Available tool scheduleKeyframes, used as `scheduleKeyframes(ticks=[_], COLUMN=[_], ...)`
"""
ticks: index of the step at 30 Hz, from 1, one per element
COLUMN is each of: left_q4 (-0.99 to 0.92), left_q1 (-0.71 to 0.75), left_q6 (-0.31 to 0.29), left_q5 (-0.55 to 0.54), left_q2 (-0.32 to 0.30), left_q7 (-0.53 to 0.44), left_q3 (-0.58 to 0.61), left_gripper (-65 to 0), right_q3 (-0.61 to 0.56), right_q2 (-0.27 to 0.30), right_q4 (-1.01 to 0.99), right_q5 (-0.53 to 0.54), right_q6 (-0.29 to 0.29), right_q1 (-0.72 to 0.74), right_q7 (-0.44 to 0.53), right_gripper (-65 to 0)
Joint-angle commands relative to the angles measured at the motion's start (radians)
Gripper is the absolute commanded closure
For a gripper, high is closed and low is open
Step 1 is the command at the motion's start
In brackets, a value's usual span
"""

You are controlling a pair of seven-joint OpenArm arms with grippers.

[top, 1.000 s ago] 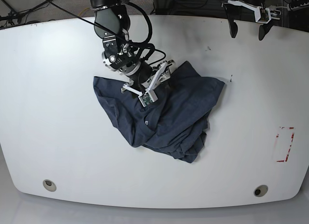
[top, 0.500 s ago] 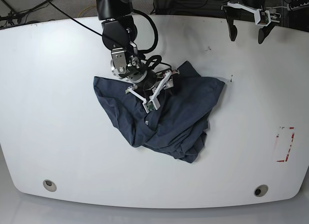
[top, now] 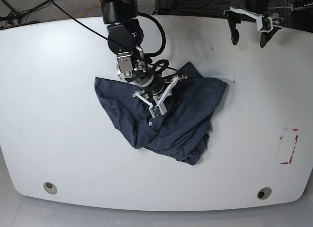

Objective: Fold the T-shirt properly
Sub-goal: 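Lower the right gripper onto the crumpled navy T-shirt and pinch it, then reach the left gripper to the shirt's other edge and pinch it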

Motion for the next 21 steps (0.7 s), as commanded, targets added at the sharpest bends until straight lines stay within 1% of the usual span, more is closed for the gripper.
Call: scheduleKeyframes(ticks=[1,4,8,9,11,13,17,19,21], left_q4=[0.017,0.017,0.017,0.017,0.017,0.017,0.015,0.015,0.015], left_q1=[0.002,-0.035,-0.083,-0.097,-0.121,-0.186,-0.296,-0.351,-0.387], left_q6=[0.001,0.0,0.0,0.0,0.0,0.0,-0.002,-0.002,-0.002], left_q5=[-0.001,-0.001,-0.001,-0.001,-0.001,-0.001,-0.001,-0.001,-0.001], left_q2=[-0.005,-0.005,-0.005,-0.005,-0.004,0.001,-0.004,-0.005,-0.005], left_q7=[0.005,0.022,0.057,0.076,0.111,0.177,0.31,0.379,0.425], left_q3=[-0.003,-0.003,-0.001,0.0,0.002,0.004,0.047,0.071,0.096], left_gripper=[-51.8,-51.8,-51.8,-51.8,-51.8,-51.8,-51.8,-51.8,-51.8], right_q3=[0.0,0.0,0.0,0.002,0.002,0.002,0.002,0.002,0.0], right_q2=[-0.004,-0.004,0.004,0.008,0.04,0.076,0.105,0.134,0.149], right_q4=[0.026,0.07,0.19,0.221,0.257,0.31,0.385,0.44,0.481], right_q5=[0.007,0.007,0.007,0.007,0.007,0.007,0.007,0.007,0.007], right_q6=[0.007,0.007,0.007,0.007,0.013,0.015,0.015,0.016,0.016], right_q1=[0.017,0.017,0.015,0.015,0.018,0.045,0.083,0.117,0.138], right_q7=[0.023,0.023,0.017,0.017,0.017,0.023,0.023,0.023,0.018], right_gripper=[0.0,0.0,0.0,0.0,0.0,0.0,0.0,0.0,0.0])
